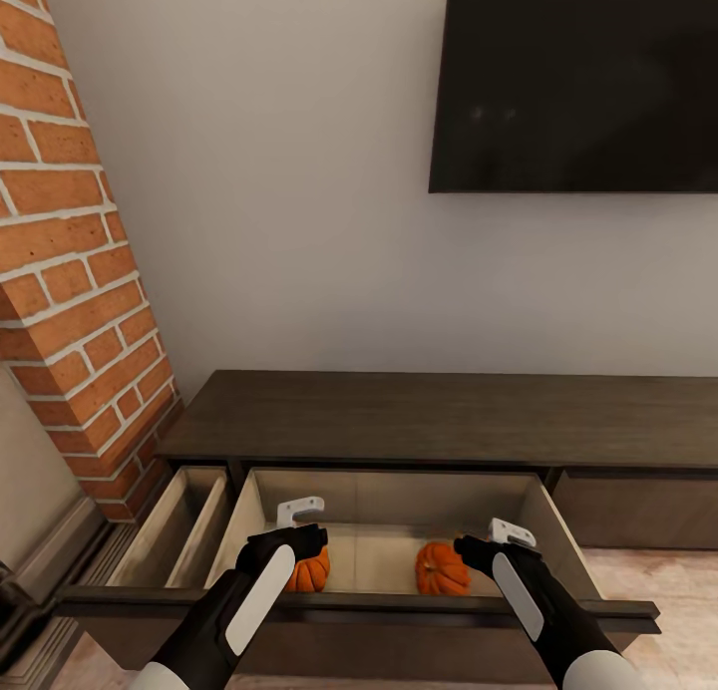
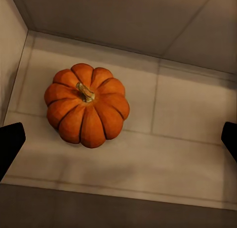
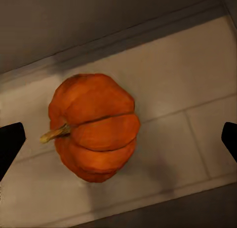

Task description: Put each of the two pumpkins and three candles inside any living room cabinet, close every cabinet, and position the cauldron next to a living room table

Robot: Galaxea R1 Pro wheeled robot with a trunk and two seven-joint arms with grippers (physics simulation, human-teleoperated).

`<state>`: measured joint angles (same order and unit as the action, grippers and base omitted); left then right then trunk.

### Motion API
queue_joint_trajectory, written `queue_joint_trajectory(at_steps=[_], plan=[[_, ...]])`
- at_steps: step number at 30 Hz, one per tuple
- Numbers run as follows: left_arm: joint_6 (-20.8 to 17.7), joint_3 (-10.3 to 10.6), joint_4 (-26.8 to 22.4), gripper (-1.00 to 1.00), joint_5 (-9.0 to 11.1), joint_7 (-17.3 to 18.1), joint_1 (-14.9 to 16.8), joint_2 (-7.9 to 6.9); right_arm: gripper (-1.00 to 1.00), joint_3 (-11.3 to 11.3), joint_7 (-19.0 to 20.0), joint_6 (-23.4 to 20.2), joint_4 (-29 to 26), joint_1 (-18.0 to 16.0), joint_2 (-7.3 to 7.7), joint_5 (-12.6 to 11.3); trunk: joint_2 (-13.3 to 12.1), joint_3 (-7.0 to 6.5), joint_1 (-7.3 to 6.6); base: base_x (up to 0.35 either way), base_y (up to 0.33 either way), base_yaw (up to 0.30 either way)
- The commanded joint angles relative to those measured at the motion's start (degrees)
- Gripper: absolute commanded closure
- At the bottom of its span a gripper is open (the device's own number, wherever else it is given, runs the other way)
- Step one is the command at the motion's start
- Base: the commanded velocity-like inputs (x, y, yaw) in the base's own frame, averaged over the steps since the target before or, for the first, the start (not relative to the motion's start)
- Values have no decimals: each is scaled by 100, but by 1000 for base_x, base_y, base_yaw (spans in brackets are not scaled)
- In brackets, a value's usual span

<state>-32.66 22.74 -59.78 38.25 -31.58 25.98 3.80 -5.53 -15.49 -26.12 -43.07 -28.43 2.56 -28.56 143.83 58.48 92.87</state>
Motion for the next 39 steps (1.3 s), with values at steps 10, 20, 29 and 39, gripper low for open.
queue_joint_trajectory(at_steps=[10,20,29,39], plan=[[-4,11,-7,-100,60,-59,4,-2,-100,-31,-42,-7,-9,-3,11,-67,3,6,-1,0,0,0],[-14,1,-20,-100,47,-71,4,12,-100,-34,-34,-7,-9,0,10,-62,-11,-216,-27,0,0,0],[-257,-45,-223,-100,87,-175,4,25,-100,-35,-25,-7,-9,-3,13,-56,-23,-415,-50,-46,6,0],[-267,-50,-231,-100,104,-208,4,26,-100,-28,1,-7,-9,-2,17,-62,-36,-637,-76,-45,7,0]])
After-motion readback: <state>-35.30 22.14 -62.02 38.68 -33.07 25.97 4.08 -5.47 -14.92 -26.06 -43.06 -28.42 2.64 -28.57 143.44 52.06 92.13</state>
